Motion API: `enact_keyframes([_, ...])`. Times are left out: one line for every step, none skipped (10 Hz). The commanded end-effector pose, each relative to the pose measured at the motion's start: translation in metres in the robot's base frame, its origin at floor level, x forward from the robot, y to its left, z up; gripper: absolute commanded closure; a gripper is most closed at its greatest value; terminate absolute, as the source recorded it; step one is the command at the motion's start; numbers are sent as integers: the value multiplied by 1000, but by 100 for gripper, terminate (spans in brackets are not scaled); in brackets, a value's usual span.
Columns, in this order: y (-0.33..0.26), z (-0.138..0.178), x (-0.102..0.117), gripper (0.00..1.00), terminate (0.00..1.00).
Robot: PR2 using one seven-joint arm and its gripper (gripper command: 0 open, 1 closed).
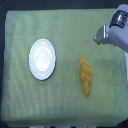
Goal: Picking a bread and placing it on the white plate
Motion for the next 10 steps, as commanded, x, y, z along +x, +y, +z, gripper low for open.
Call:
enact_keyframes([0, 0, -1, 0, 0])
enact_keyframes([2, -1, -3, 0, 0])
enact_keyframes([4, -3, -4, 0, 0])
enact_keyframes([8, -8, -9, 0, 0])
enact_keyframes([10, -10, -12, 0, 0])
enact_keyframes([18, -19, -22, 0, 0])
enact_keyframes([29, -29, -30, 0, 0])
enact_keyframes([38, -37, -34, 0, 0])
enact_keyframes([47, -44, -35, 0, 0])
enact_keyframes([60, -53, -38, 0, 0])
